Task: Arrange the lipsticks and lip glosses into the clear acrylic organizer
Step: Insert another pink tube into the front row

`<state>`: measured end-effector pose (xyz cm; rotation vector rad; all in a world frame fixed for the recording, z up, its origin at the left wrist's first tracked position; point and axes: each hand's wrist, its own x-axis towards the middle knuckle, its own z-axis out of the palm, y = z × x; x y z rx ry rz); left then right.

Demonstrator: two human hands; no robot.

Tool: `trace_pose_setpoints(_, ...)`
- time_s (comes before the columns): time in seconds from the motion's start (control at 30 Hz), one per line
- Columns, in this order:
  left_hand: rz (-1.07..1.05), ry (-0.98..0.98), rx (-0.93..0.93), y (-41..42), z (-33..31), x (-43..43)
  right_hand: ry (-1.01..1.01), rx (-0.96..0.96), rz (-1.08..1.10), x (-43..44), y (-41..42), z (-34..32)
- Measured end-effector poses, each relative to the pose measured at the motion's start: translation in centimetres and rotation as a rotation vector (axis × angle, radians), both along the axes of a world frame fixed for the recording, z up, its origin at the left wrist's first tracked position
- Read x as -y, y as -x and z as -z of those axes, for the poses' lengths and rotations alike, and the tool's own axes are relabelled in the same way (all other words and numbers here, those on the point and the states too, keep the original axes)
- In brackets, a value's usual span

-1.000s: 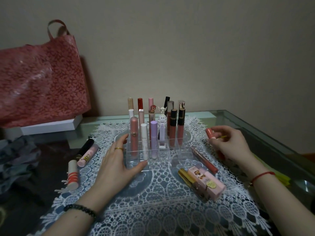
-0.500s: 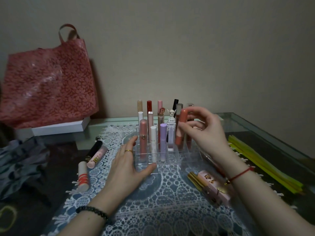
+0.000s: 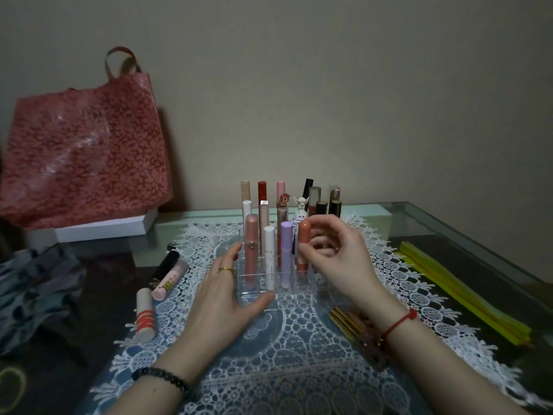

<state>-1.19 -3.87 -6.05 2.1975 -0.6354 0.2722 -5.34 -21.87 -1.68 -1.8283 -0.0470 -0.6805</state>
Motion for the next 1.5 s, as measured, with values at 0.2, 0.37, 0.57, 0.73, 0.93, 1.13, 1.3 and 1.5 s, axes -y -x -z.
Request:
trace_pose_setpoints(0.2,0.0,-0.016,0.008,0.1,-0.2,0.1,0.069,-0.01,0.042,0.1,0.1,0.6)
trace_pose_setpoints(0.37,0.011,-0.005,0.004,0.2,-0.3,0.1,0.091,-0.031,0.063,0.3,0.0,0.8)
trace_pose_setpoints(0.57,0.009,-0.008,0.0,0.3,-0.4,0.1,0.123,-0.036,0.057,0.5,0.0,0.9)
trace_pose_setpoints(0.73,0.012,-0.008,0.004,0.2,-0.3,0.1,0.139,-0.051,0.058,0.6,0.0,0.9)
trace_pose_setpoints(0.93,0.006,-0.014,0.011,0.1,-0.3,0.0,0.169,-0.043,0.06,0.8,0.1,0.8)
trace_pose_setpoints(1.13,0.012,-0.009,0.015,0.2,-0.4,0.0,0.193,-0.02,0.067,1.2,0.0,1.0)
trace_pose_setpoints(1.3,0.014,-0.015,0.021,0.3,-0.4,0.0,0.396,0.008,0.118,2.1,0.4,0.4)
trace_pose_setpoints(1.5,0.018,-0.02,0.034,0.1,-0.4,-0.1,0.488,0.066,0.178,5.0,1.8,-0.8)
